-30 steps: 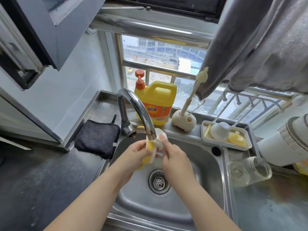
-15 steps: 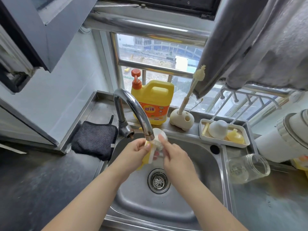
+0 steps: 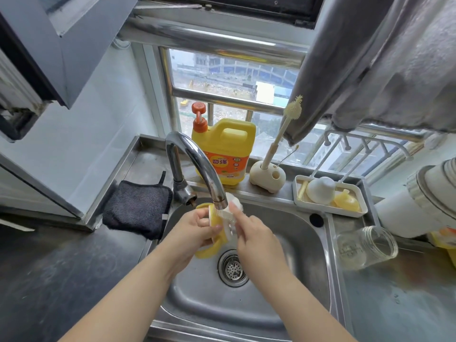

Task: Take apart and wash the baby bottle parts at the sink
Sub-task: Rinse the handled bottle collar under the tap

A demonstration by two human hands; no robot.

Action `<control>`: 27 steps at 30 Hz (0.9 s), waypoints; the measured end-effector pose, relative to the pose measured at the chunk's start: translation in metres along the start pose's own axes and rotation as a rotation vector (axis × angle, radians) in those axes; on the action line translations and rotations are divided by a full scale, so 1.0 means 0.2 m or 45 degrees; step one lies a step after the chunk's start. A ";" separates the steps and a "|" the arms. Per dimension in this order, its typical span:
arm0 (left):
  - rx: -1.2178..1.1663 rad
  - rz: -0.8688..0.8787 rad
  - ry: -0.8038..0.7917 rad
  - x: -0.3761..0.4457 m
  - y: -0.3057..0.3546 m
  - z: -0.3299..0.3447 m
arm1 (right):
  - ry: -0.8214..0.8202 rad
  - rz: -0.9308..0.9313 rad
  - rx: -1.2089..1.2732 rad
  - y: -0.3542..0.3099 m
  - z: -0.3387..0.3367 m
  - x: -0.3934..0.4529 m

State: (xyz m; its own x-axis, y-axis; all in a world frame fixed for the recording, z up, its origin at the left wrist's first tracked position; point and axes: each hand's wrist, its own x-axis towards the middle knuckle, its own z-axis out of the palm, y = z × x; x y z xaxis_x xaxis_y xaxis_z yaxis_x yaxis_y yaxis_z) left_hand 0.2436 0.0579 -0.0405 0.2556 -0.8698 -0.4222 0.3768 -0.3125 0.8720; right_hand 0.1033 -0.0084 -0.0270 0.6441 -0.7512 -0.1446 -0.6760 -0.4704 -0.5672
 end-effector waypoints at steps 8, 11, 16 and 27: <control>-0.149 -0.010 0.078 0.03 0.00 0.01 | 0.038 0.029 0.064 0.01 0.03 0.02; -0.112 0.059 -0.081 0.02 0.01 0.01 | 0.076 0.082 0.185 0.02 0.02 0.03; 0.193 0.068 -0.207 0.00 -0.02 0.01 | 0.078 0.122 0.263 0.04 0.01 0.01; -0.084 0.104 0.033 0.01 -0.03 0.00 | 0.063 0.018 0.027 0.04 0.04 -0.08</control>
State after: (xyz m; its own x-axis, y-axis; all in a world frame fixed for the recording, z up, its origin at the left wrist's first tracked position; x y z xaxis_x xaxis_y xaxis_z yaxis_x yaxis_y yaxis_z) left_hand 0.2418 0.0573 -0.0466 0.3103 -0.8810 -0.3572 0.4112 -0.2144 0.8860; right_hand 0.0903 0.0025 -0.0354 0.6160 -0.7796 -0.1129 -0.6768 -0.4504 -0.5823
